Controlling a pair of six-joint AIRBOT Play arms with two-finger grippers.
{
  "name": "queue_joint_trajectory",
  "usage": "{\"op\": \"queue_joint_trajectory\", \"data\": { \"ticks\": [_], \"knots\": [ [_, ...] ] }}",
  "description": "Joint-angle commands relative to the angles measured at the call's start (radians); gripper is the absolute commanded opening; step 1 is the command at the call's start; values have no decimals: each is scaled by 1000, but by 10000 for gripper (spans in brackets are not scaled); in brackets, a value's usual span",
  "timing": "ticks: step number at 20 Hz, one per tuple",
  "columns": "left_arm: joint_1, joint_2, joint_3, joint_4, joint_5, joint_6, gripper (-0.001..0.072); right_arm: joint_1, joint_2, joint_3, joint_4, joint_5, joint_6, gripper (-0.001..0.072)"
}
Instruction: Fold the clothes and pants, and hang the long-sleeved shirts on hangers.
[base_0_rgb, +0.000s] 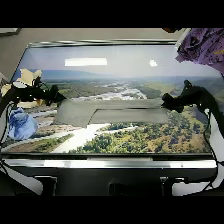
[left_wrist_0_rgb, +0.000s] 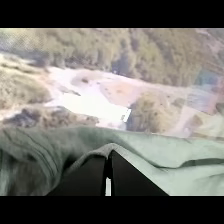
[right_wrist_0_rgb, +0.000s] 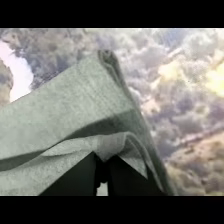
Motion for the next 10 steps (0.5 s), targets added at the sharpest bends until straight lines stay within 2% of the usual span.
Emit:
{"op": "queue_joint_trajectory", "data": {
  "ticks": [1,2,4,6,8,9,10],
  "knots": [
    [-10,-40,12,0,10,0,217,1,-43,2,55,-1,3,214],
    [-8,-36,25,1,-3,0,281,-5,-37,23,63,-38,3,309],
    [3,-4,67,39,-24,-1,280,-44,-27,118,54,-164,-3,435],
    [8,66,101,173,-38,-44,298,-128,-23,210,36,-276,-15,496],
    [6,144,114,346,-67,-89,326,-217,-28,221,44,-338,-34,502],
    [3,177,114,408,-82,-101,326,-243,-43,221,49,-367,-72,557],
    [-3,208,114,465,-93,-118,326,-251,-62,221,62,-394,-115,558]
  ]
}}
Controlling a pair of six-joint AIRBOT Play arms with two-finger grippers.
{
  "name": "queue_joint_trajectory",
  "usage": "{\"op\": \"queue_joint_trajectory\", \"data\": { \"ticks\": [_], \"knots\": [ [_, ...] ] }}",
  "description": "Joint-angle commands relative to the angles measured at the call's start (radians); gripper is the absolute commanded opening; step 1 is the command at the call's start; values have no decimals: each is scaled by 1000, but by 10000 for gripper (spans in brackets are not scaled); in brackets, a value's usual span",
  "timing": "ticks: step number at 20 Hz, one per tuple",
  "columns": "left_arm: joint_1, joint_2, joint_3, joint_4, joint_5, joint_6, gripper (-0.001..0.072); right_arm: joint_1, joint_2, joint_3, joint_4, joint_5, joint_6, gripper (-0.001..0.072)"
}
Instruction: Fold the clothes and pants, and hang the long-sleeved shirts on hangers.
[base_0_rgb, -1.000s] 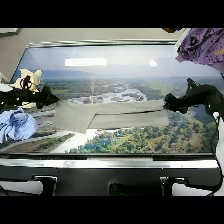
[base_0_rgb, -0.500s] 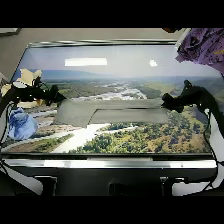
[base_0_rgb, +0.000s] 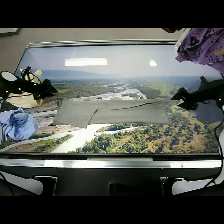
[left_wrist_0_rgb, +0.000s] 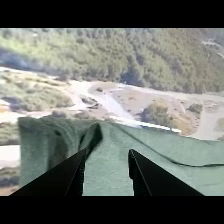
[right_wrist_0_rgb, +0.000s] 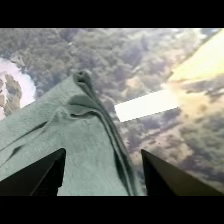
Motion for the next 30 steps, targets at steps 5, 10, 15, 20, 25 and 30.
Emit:
{"op": "queue_joint_trajectory", "data": {
  "ticks": [5,10,15,20,25,30],
  "knots": [
    [-63,174,15,310,-39,-66,327,-63,-148,23,176,-150,-171,581],
    [-125,192,16,319,-46,-70,327,37,-227,23,174,-148,-172,493],
    [-237,177,16,306,-19,-97,311,106,-189,25,163,-150,-142,35],
    [-429,55,16,28,164,-131,19,97,43,56,-10,-182,10,35],
    [-681,-136,16,-303,374,-117,18,97,226,78,-196,-283,131,35],
    [-870,-270,18,-642,476,-19,17,97,340,78,-302,-330,167,35]
  ]
}}
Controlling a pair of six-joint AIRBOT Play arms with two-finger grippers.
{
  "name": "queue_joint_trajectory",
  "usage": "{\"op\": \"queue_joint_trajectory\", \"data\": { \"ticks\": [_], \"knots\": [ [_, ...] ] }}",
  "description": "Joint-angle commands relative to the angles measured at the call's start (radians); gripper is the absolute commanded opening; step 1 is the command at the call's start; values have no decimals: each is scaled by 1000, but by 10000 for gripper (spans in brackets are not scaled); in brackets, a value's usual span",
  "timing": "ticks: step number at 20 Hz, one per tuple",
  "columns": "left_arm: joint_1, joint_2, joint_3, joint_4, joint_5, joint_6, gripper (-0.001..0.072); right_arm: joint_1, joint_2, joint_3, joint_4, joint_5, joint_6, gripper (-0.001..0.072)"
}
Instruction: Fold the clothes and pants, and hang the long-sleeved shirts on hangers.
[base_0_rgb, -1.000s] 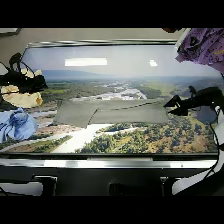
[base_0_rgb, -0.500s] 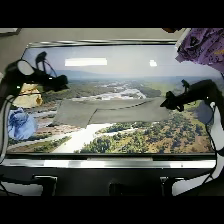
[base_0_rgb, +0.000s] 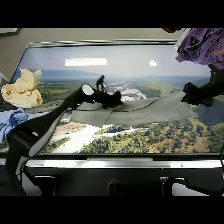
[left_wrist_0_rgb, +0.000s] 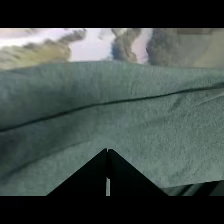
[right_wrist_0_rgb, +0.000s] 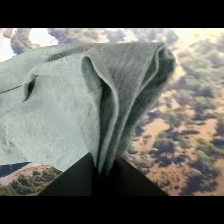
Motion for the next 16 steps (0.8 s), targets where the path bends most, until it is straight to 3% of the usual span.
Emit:
{"op": "queue_joint_trajectory", "data": {
  "ticks": [1,6,10,14,16],
  "knots": [
    [-131,-94,9,-288,84,74,17,1,81,2,-74,-34,37,35],
    [-236,-248,188,-376,85,64,17,1,107,6,-41,-24,49,35],
    [-259,-346,335,-379,71,-2,17,1,106,42,-9,37,65,35],
    [-170,-299,338,-347,-37,13,14,1,85,107,14,82,109,35],
    [-86,-249,338,-229,-155,-12,14,19,68,118,89,103,134,35]
  ]
}}
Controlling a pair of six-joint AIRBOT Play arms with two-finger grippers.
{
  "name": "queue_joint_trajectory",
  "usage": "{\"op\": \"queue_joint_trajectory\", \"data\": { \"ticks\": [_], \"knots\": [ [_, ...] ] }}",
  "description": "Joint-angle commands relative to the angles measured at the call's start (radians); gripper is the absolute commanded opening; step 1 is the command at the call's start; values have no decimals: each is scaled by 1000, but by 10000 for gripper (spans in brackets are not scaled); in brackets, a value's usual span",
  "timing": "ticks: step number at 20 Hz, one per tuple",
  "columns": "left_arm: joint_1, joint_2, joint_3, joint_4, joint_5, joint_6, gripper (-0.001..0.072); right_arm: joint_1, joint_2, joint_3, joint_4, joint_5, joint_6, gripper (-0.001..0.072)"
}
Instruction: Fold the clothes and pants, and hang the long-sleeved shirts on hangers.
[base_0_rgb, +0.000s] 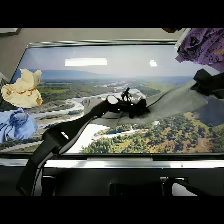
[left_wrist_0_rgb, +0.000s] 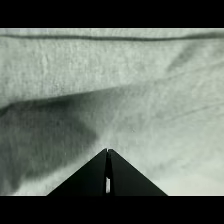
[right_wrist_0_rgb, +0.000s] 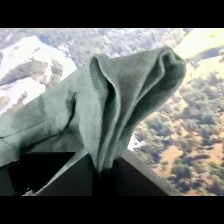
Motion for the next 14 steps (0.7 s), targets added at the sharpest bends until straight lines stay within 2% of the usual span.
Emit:
{"op": "queue_joint_trajectory", "data": {
  "ticks": [1,5,7,10,14],
  "knots": [
    [126,76,13,194,-196,-44,13,46,-22,26,94,56,61,35],
    [340,278,13,605,-425,-79,14,259,-45,26,96,175,230,35],
    [452,375,13,747,-529,-79,15,382,-69,26,95,255,327,35],
    [610,481,13,845,-642,-79,16,557,-124,26,94,371,438,35],
    [783,549,13,854,-728,-71,17,718,-205,26,95,495,532,34]
  ]
}}
